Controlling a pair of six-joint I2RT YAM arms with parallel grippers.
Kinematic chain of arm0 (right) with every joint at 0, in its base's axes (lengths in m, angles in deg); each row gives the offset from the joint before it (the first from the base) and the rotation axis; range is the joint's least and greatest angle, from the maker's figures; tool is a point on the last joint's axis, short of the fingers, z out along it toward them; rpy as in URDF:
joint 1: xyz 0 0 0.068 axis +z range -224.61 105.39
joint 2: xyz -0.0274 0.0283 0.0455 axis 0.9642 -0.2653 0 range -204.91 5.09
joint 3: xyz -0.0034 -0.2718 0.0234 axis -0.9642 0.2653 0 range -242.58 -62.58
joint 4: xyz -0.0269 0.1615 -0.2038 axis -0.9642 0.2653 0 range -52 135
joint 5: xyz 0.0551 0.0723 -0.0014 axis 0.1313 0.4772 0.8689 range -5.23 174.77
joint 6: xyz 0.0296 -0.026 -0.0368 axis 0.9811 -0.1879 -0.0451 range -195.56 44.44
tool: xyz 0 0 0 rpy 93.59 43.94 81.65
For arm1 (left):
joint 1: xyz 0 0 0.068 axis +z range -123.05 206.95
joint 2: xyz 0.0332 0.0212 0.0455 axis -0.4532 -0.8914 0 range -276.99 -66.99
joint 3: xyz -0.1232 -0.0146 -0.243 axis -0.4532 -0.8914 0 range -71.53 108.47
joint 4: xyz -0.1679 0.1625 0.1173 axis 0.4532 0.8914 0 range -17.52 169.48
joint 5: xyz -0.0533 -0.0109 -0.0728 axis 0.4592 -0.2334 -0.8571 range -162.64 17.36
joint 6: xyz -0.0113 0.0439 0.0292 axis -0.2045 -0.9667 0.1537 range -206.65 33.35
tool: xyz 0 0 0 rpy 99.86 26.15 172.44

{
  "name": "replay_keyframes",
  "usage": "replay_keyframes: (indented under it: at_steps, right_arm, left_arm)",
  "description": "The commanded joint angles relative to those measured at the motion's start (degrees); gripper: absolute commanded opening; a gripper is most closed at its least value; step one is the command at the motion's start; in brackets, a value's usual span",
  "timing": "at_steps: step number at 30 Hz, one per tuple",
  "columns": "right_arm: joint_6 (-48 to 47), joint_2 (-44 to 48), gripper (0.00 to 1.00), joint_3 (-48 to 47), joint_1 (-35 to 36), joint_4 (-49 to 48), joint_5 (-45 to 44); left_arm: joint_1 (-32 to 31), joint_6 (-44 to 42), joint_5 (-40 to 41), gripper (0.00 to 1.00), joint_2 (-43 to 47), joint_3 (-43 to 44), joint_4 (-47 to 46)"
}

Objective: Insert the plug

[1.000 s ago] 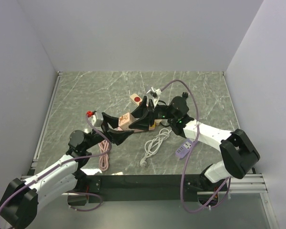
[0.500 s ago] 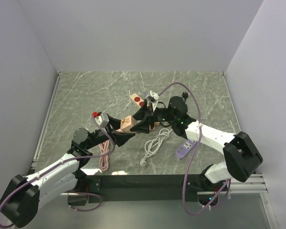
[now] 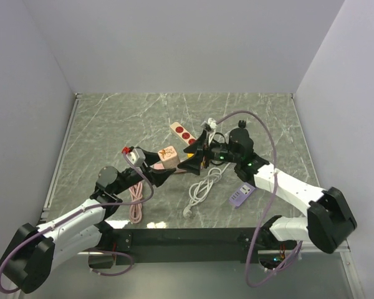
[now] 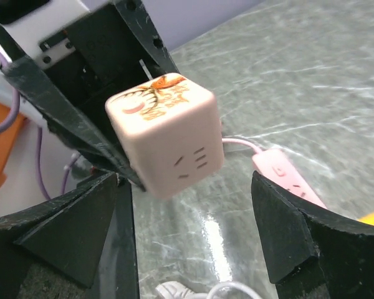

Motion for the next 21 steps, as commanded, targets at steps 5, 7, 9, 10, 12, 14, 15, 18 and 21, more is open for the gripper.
replay_keyframes:
  at_steps: [5,7,9,10,12,14,15,18,21]
  right_arm:
    - [-0.4,5.9,0.94,-8.1,-0.1,16.7,-12.0]
    - [-0.5,4.8,0.94,-12.2,1.2,21.3,-16.0]
    - [-0.6,3.0,0.94,-15.6,3.0,26.8,-19.6]
    - [-0.6,2.4,0.94,-16.6,3.5,29.3,-22.0]
    - [-1.0,0.6,0.94,-19.4,4.7,31.9,-24.8]
    - [-1.8,-0.8,0.94,-21.9,6.9,36.0,-29.2]
    - [-2.1,-2.8,0.94,-24.7,7.6,37.7,-30.5]
    - [-3.1,-7.1,0.94,-30.1,10.3,43.7,-35.6]
    - [-3.8,-9.7,0.93,-33.0,11.8,46.2,-35.7]
  left_arm:
    - [-1.0,-4.1,5.5,0.01,-2.8,2.7,-2.6]
    - [-2.2,-5.9,8.5,0.01,-3.6,3.4,-1.7]
    - [-3.0,-6.4,10.5,0.01,-4.8,3.4,-2.1]
    - [-3.3,-6.9,10.9,0.01,-5.3,3.5,-2.1]
    - [-3.8,-7.6,12.0,0.01,-5.8,4.3,-0.6]
    - [-5.0,-9.1,14.4,0.01,-6.9,4.8,0.1]
    - [-5.3,-9.4,15.1,0.01,-7.1,5.2,0.3]
    - [-6.8,-10.4,16.4,0.01,-8.0,6.2,1.0]
    - [-7.9,-11.7,18.6,0.01,-8.8,7.0,2.5]
